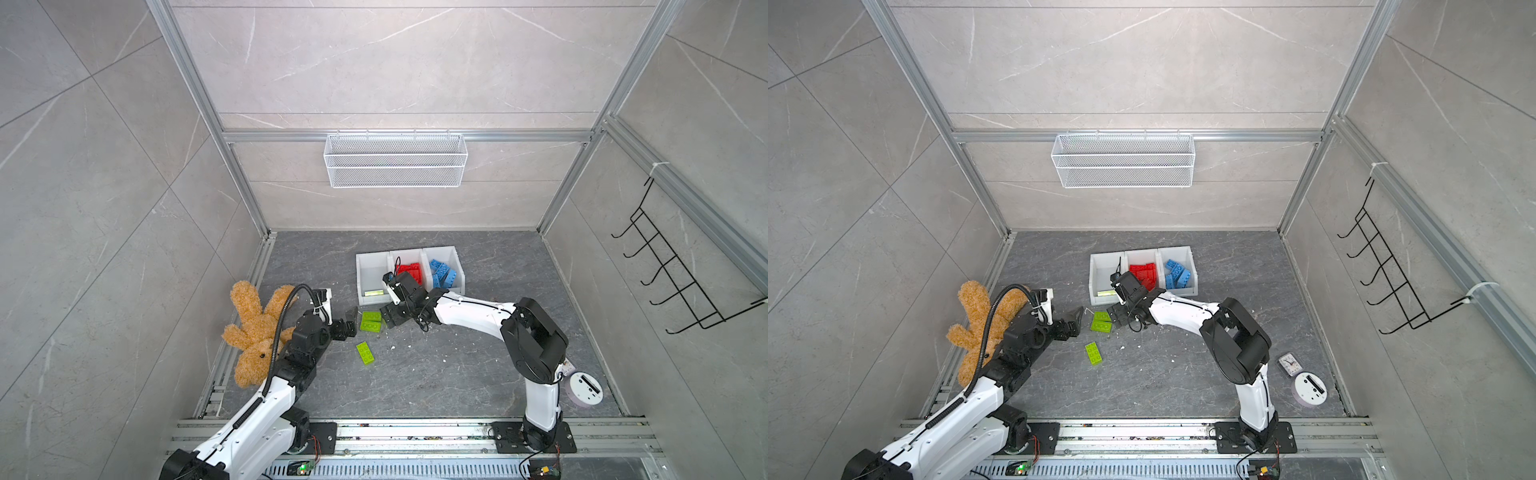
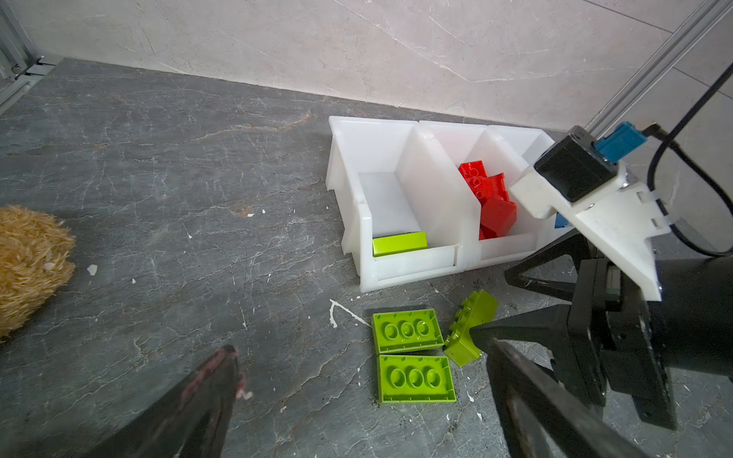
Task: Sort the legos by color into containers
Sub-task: 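Return the right gripper to the green pile and grasp another long brick, then carry the long green brick into the nearest compartment and release it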
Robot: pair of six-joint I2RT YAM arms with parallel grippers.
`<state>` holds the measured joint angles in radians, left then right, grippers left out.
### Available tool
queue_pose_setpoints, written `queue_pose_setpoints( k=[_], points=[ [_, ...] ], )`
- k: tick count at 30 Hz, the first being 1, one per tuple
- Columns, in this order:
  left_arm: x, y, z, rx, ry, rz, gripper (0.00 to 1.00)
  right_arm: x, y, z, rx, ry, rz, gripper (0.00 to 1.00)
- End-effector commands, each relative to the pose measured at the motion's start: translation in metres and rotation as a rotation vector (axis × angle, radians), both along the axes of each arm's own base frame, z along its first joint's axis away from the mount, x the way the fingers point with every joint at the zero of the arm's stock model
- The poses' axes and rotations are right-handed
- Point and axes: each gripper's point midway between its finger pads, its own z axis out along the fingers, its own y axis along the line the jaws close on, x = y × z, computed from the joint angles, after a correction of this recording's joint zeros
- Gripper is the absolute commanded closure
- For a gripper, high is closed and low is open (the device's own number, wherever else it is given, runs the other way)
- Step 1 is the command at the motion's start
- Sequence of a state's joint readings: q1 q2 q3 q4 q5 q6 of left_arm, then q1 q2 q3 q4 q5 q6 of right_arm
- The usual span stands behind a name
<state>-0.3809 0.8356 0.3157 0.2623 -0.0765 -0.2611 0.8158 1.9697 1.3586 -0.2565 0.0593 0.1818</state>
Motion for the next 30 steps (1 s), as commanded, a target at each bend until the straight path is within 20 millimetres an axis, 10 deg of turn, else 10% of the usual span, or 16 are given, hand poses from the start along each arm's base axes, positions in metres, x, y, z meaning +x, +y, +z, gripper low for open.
queue_pose_setpoints(
  k=[1,30],
  points=[
    [0.004,-0.001,0.011,-0.01,-0.039,-0.002,0.0,-0.002,0.007,-0.006,-0.018,0.0,0.037,0.13],
    [0.003,0.0,0.01,-0.009,-0.034,0.001,0.01,-0.002,0.005,-0.029,-0.125,0.013,0.017,0.29]
  ],
)
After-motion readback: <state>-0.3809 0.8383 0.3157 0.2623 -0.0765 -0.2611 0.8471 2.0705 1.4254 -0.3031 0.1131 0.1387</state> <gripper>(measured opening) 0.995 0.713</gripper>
